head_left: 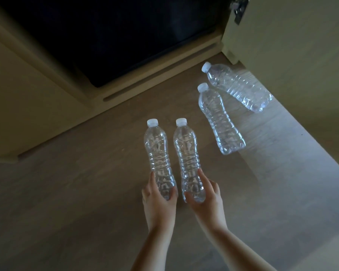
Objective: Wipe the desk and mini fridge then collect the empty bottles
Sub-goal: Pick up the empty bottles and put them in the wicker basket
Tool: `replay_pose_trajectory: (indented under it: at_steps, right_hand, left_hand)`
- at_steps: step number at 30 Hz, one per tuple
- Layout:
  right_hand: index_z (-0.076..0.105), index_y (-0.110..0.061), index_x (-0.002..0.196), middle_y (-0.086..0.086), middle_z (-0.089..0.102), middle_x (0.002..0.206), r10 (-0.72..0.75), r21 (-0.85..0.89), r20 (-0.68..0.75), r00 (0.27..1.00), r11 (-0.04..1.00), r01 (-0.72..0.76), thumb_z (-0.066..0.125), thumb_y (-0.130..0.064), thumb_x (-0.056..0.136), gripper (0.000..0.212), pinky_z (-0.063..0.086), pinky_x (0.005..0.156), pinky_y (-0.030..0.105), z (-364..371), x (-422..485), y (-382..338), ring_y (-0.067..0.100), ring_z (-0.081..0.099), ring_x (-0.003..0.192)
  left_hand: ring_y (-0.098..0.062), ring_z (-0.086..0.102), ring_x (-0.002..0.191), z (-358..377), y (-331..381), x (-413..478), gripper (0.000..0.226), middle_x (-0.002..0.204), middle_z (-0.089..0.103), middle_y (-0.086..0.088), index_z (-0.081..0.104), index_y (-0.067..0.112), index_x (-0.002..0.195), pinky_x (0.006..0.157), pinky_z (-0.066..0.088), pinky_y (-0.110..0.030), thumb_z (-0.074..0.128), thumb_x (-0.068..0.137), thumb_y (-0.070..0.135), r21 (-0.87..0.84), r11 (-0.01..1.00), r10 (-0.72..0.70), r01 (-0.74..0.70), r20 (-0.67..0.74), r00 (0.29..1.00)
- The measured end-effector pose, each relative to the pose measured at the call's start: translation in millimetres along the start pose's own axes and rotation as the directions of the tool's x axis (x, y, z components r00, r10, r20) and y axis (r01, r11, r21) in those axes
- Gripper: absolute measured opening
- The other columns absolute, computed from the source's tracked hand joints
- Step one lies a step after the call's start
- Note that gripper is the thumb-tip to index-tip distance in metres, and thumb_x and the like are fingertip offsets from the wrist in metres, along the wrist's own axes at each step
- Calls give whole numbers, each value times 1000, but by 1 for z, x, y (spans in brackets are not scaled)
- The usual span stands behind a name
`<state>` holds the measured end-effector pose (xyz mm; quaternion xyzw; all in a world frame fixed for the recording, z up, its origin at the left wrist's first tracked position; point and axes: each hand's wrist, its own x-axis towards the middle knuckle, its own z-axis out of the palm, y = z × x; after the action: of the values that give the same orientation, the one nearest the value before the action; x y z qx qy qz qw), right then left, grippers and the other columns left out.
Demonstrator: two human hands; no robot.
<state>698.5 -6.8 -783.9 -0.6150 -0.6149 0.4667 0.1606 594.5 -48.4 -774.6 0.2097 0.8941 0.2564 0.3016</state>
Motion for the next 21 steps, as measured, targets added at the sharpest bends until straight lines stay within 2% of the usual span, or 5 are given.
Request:
replay_pose_trajectory:
  at_steps: [3,7,11,17,21]
  right_hand:
    - [43,-28,133,-2,46,105,44,10,6,999,999,-44,75,-14,72,70,26,75,-5,-7,-1,-8,8,50,92]
    - [43,-27,133,-3,45,101,52,-12,19,998,999,-52,76,-15,72,71,27,77,3,-29,-10,-26,6,47,86]
    - [42,-30,133,-5,44,102,46,-22,69,997,999,-45,74,-14,73,71,27,77,3,-64,-26,-52,4,46,88]
    - [45,-30,132,-4,47,97,40,-31,27,999,999,-39,77,-15,70,71,28,71,4,-126,-62,-110,12,53,89]
    - [44,-33,132,-2,50,105,47,46,-28,998,998,-46,76,-18,73,69,28,71,5,-177,-89,-171,4,48,85]
  left_hand:
    - [-19,42,117,-4,3,0,76,127,50,-6,33,21,139,91,38,-30,72,75,28,-30,998,-52,53,28,998]
    - [-20,49,107,-12,9,-10,75,116,57,-2,39,23,137,81,39,-27,73,70,26,-123,979,-159,164,42,986]
    - [-22,57,100,-31,29,-37,68,94,60,13,53,24,122,77,41,-28,64,55,35,-254,950,-188,184,6,982]
    - [-14,60,101,-90,86,-94,77,108,64,7,51,29,125,90,46,-34,64,50,46,-373,908,-194,193,37,980]
    - [-10,64,100,-143,137,-129,77,109,67,6,51,33,122,93,48,-40,66,48,44,-523,831,-206,188,25,978]
